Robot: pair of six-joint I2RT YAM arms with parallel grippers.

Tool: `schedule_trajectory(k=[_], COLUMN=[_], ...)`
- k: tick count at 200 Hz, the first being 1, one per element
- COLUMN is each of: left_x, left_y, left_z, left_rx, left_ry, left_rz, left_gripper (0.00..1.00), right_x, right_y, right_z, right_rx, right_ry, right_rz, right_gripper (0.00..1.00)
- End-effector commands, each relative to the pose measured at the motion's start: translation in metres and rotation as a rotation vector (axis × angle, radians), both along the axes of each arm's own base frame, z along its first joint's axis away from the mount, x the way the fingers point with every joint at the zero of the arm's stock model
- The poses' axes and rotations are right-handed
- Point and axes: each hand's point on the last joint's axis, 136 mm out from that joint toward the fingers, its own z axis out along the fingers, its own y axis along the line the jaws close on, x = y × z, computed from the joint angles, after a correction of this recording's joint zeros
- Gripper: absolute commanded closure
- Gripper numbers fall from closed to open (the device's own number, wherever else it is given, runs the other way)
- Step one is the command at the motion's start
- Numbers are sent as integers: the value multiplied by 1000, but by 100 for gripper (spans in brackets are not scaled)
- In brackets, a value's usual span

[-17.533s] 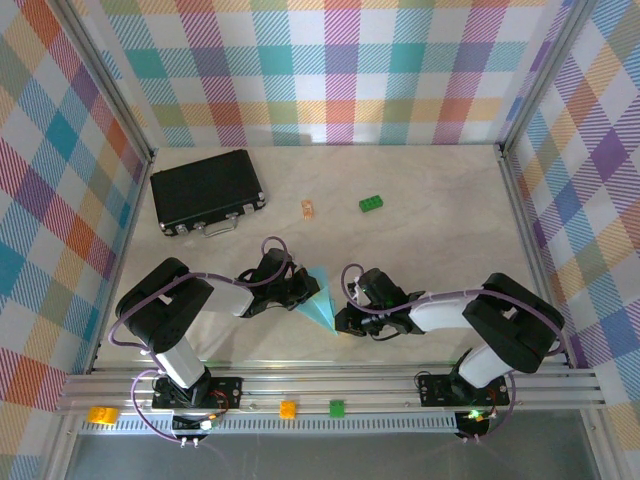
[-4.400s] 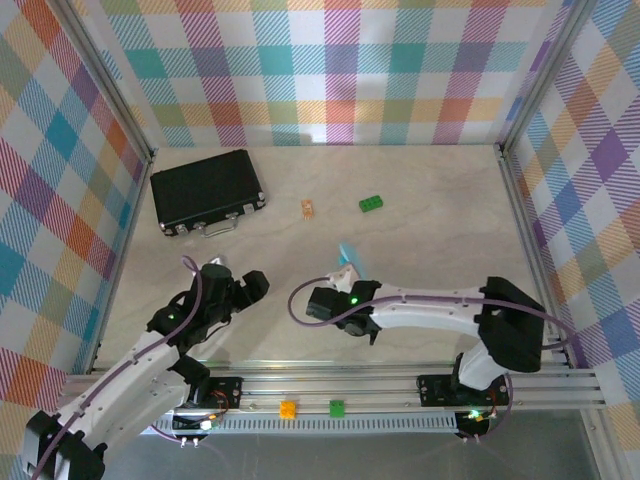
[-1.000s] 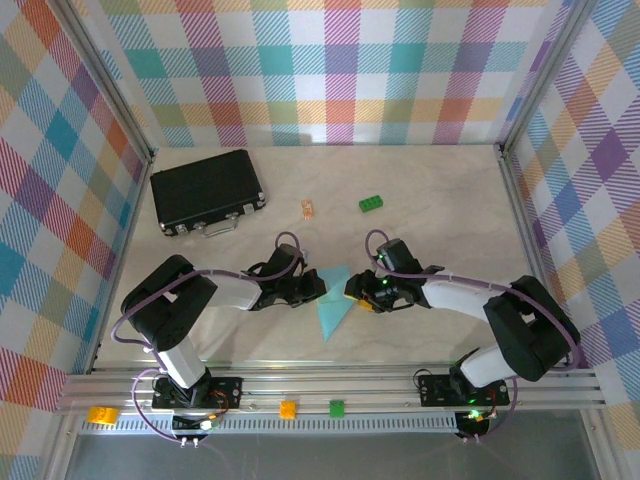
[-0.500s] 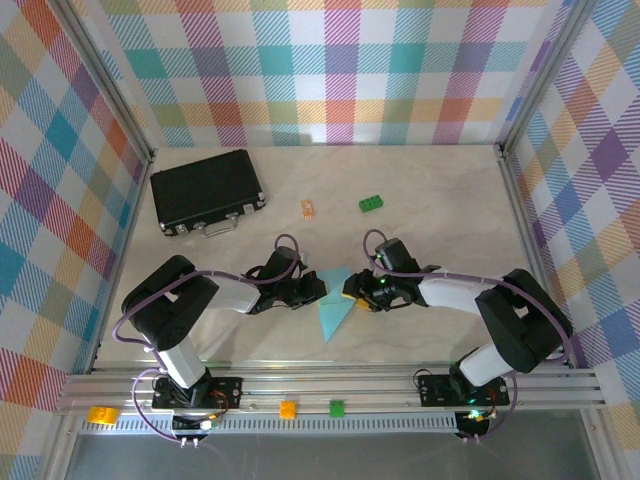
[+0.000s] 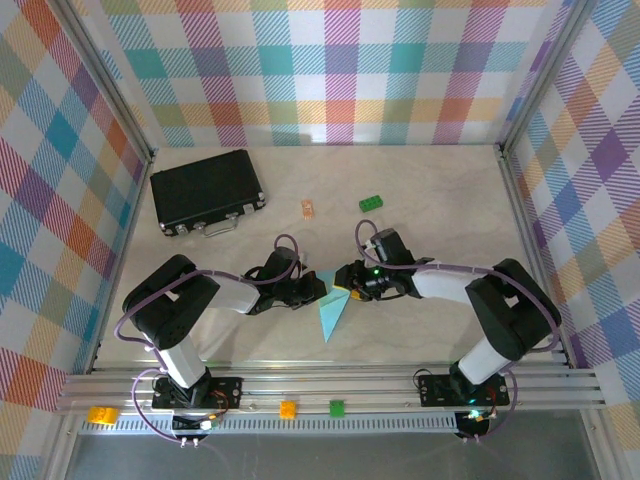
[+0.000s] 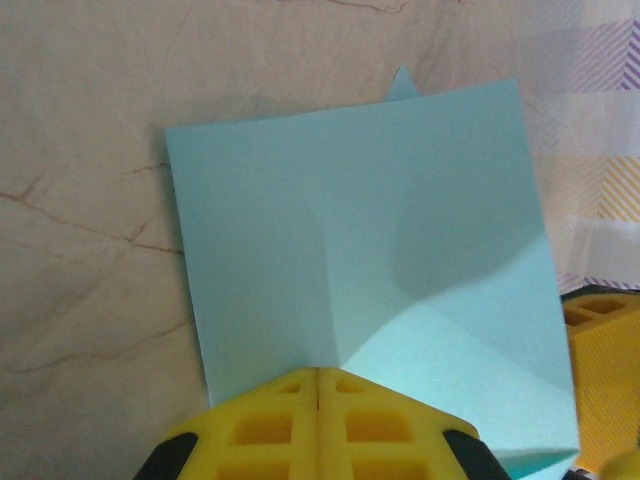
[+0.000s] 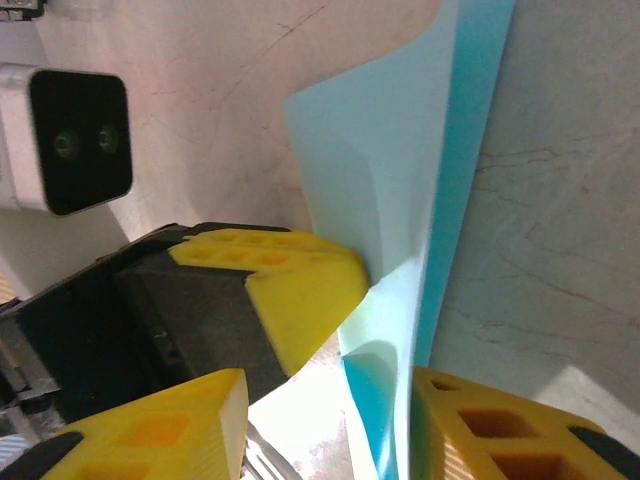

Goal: Fold a paper plane with a square sheet of paper (pick it up from the middle)

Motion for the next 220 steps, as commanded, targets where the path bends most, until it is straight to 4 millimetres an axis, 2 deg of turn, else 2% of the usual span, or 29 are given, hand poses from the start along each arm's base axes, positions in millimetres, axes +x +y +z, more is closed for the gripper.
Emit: schedule_trajectory(k=[1, 89, 111, 123, 162, 192, 220], left_x=[-22, -22, -21, -21, -22, -20, -16], left_y=[9, 8, 7, 7, 8, 8, 7], left_z=[-30, -26, -25, -25, -23, -14, 5], left_rx=[53, 29, 21, 21, 21, 13, -10], left_ry=[102, 95, 93, 92, 90, 70, 29], left_rz=[-14, -3, -3, -4, 1, 3, 4], left_gripper=[100, 100, 100, 100, 100, 100, 86], right_x=[4, 9, 11, 10, 10, 11, 12], right_y=[2, -2, -1, 0, 5, 4, 0], right_z=[4, -3, -5, -7, -8, -8, -8], right_rx=[8, -45, -44, -35, -21, -34, -53], right_ry=[-16, -15, -11, -2, -2, -2, -2], right_rz=[36, 136, 158, 175, 229, 230, 192], right_gripper=[55, 68, 74, 80, 90, 99, 100])
